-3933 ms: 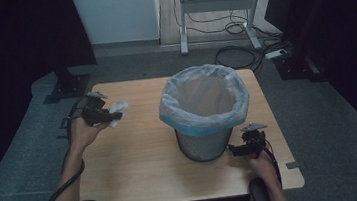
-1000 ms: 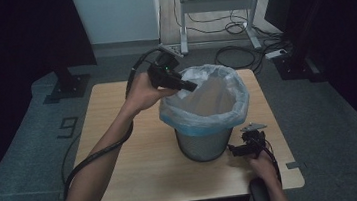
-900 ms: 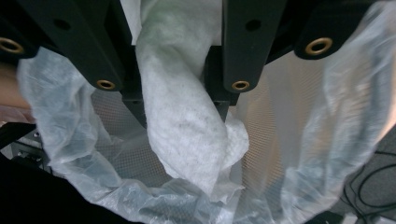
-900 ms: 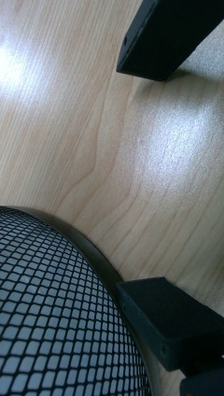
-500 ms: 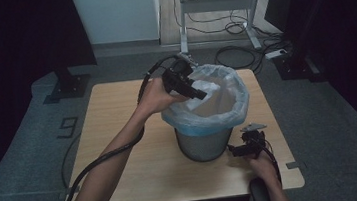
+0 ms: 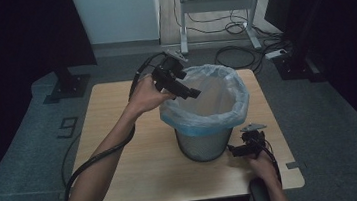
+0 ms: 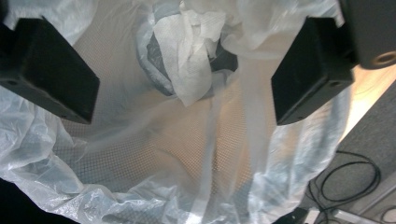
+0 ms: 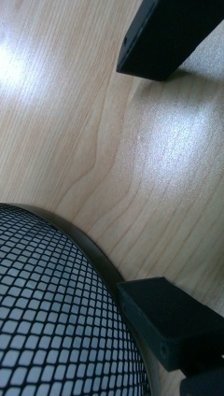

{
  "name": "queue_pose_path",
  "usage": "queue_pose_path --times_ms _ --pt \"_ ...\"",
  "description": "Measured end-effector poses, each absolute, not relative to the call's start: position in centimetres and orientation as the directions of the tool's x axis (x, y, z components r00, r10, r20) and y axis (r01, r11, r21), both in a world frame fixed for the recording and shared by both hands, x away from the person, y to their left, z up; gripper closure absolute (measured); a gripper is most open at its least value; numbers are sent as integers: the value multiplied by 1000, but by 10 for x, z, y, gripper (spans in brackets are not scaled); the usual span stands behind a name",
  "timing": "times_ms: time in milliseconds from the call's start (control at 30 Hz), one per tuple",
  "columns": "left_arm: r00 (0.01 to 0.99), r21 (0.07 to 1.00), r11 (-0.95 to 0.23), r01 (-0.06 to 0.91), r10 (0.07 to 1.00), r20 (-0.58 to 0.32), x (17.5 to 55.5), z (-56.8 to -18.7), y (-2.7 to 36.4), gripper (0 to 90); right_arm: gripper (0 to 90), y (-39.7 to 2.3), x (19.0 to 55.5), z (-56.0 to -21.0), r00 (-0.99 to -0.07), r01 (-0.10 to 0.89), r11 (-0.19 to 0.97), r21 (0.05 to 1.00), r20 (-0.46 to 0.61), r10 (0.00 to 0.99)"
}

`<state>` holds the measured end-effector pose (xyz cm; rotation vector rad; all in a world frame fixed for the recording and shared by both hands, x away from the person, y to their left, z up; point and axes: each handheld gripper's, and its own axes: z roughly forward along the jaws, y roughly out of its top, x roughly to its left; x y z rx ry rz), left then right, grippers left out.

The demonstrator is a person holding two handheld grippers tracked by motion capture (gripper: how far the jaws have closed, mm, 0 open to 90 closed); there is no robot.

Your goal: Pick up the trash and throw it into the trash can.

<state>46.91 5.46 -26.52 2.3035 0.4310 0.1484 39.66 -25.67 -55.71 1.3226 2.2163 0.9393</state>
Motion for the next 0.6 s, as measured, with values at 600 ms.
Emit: queue_pose_path --times_ms 600 --pt "888 754 -578 313 460 -16 471 -257 118 0 0 -257 397 -557 -477 616 329 716 6 879"
